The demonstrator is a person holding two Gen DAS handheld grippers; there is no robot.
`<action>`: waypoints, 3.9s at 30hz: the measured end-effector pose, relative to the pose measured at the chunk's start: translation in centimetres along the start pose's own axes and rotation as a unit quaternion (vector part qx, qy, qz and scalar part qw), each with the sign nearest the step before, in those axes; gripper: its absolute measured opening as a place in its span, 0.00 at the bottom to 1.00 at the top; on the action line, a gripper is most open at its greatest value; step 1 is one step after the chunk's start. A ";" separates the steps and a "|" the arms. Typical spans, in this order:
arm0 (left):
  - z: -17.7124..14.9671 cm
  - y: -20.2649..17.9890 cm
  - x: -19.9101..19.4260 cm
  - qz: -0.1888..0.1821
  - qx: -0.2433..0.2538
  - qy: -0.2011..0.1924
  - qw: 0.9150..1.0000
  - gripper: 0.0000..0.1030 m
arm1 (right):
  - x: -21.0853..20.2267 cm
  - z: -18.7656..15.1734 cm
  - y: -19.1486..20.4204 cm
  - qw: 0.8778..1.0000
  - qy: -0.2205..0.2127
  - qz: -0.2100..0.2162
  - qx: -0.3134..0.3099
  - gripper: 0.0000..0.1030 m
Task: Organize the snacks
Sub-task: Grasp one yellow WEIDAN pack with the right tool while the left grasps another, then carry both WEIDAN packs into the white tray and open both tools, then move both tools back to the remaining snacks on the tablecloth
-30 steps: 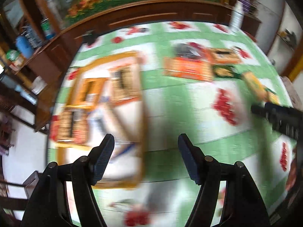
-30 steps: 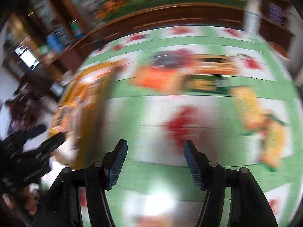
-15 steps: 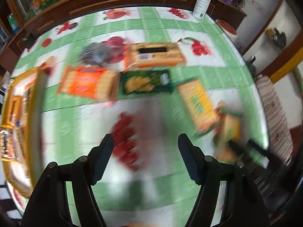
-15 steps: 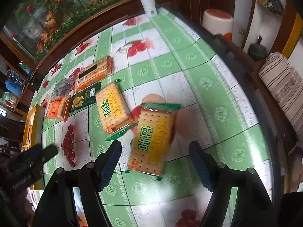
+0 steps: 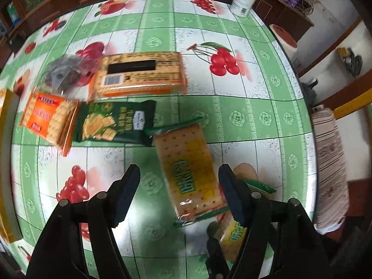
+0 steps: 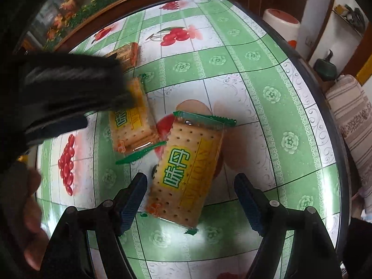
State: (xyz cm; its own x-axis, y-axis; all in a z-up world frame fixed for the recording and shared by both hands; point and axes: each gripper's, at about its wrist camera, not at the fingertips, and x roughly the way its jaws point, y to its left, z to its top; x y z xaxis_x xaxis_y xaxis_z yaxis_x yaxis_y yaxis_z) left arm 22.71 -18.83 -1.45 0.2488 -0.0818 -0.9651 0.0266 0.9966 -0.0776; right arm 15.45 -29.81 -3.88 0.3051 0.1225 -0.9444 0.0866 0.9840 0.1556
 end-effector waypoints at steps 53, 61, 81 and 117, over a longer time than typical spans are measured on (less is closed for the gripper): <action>-18.3 13.0 -4.1 0.030 0.095 -0.033 0.994 0.46 | -4.1 -11.0 4.7 0.989 0.024 0.038 -0.142 0.47; -20.3 18.3 -6.0 0.035 0.083 -0.038 0.995 0.46 | -4.4 -12.8 10.5 0.984 0.039 0.081 -0.154 0.47; -13.9 38.5 -10.5 0.102 -0.066 -0.087 0.989 0.45 | -4.6 -7.9 33.8 0.952 -0.004 0.197 -0.234 0.46; -13.3 33.9 -13.2 0.182 -0.144 -0.135 0.963 0.46 | -5.1 -8.0 31.0 0.951 -0.062 0.149 -0.262 0.71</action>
State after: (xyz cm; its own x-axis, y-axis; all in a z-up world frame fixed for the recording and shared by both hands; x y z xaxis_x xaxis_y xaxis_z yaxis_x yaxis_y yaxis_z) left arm 7.46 16.09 5.38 0.4340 0.3140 -0.8444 -0.3705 0.9166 0.1504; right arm 9.00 1.15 3.41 0.3537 0.4228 -0.8344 -0.4970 0.8406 0.2152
